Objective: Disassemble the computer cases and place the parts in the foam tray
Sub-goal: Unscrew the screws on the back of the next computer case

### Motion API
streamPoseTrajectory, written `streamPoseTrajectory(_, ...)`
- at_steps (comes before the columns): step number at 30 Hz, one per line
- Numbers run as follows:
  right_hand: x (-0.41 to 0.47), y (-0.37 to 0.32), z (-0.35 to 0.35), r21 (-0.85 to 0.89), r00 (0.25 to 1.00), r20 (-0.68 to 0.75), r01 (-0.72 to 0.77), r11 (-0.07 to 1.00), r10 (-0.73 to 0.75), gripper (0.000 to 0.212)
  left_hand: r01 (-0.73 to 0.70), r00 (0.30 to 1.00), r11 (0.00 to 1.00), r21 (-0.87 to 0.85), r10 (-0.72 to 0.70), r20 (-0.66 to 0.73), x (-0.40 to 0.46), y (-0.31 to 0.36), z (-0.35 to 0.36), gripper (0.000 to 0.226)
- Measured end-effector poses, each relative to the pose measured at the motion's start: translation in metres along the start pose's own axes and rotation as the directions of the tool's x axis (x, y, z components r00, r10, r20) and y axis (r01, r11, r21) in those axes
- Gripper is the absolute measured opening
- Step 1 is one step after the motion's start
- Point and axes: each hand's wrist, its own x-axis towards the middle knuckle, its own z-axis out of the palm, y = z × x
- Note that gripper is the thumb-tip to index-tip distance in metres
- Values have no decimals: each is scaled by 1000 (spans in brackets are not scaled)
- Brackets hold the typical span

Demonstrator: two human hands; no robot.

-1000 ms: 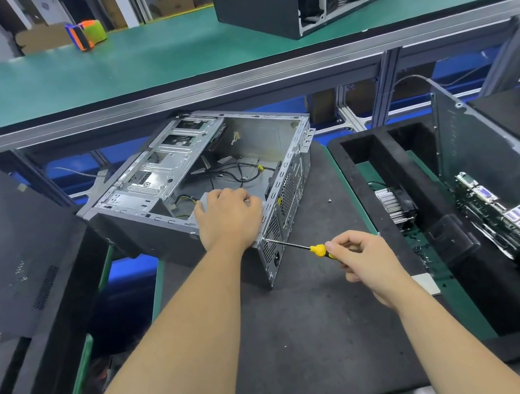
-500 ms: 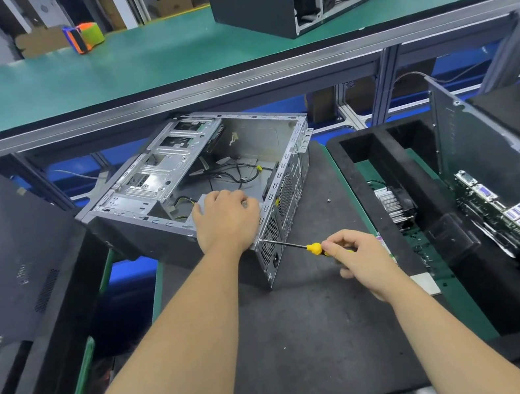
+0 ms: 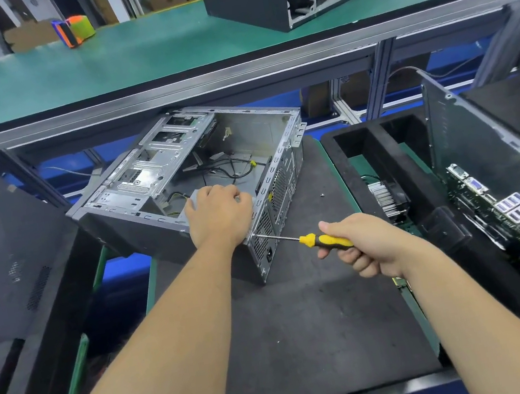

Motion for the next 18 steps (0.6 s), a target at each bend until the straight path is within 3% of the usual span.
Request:
streamPoseTrajectory(2, -1, -4, 6, -48, 996, -94, -4, 999, 0, 53, 2, 1000, 1000, 9, -2, 16, 0, 0, 1, 28)
streamPoseTrajectory(6, -4, 0, 21, -446, 891, -349, 114, 888, -290, 55, -12, 1000, 999, 36, 11, 21, 1, 2, 2, 30)
streamPoseTrajectory(12, -4, 7, 25, -652, 775, -356, 195, 733, -523, 54, -13, 1000, 998, 65, 12, 24, 2, 3, 3, 38)
streamPoseTrajectory(16, -9, 11, 31, -839, 577, -246, 276, 469, -779, 47, -17, 1000, 998, 56, 16, 21, 2, 3, 3, 36)
streamPoseTrajectory(18, -14, 20, 35, -842, 519, -228, 320, 434, -824, 38, -14, 1000, 999, 40, 13, 23, 2, 2, 2, 33)
